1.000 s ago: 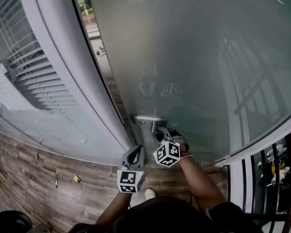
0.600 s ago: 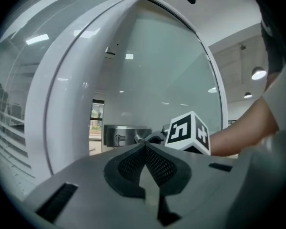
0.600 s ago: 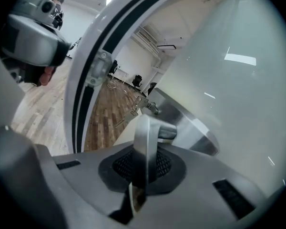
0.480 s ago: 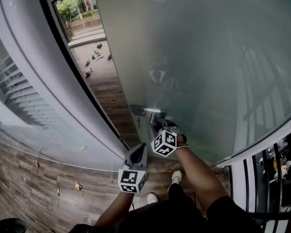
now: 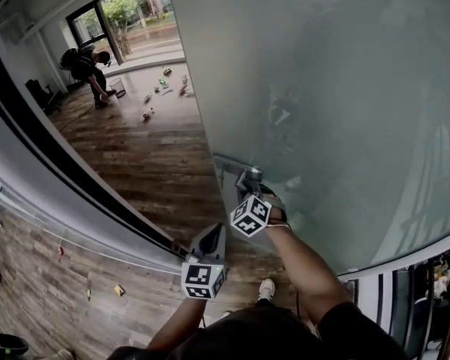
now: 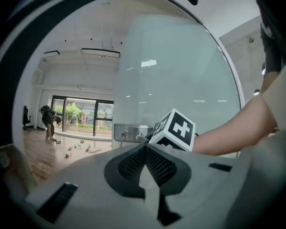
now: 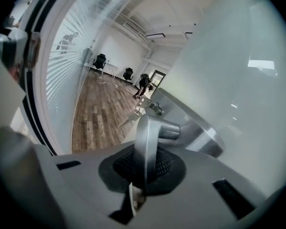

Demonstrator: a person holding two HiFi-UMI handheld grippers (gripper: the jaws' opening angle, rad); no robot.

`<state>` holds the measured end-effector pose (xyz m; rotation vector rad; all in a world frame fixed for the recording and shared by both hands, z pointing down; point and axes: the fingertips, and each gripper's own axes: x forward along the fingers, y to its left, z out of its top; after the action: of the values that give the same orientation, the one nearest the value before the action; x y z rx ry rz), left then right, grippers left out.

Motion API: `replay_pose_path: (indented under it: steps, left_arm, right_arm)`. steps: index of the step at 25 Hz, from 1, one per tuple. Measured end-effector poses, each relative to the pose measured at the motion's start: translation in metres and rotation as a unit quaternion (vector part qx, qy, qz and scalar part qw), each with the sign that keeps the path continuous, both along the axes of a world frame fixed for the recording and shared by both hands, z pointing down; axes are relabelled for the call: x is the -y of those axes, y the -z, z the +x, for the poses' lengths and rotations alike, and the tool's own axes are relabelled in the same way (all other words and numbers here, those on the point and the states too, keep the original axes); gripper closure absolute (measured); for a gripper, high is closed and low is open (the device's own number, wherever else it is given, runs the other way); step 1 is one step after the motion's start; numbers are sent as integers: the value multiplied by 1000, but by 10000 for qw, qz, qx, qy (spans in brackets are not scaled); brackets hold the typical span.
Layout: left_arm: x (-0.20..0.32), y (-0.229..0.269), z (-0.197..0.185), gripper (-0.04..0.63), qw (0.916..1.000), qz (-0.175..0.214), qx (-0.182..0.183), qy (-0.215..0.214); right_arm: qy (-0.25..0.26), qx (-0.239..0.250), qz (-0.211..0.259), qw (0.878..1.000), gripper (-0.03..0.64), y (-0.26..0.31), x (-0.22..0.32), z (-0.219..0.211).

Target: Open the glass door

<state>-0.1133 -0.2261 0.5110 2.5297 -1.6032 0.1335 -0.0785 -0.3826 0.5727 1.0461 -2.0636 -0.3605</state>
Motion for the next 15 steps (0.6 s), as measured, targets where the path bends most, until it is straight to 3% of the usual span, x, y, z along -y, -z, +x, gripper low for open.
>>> replay_pose_path:
  steps: [7, 15]
  left_arm:
    - [74, 3, 44, 594, 9992, 139, 165, 337]
    - [131, -3, 64, 594, 9979, 221, 193, 573]
  right_arm:
    - [-330, 131, -263, 9990, 601, -8, 96, 55]
    - [-597, 88, -361, 9975, 601, -11, 179, 101]
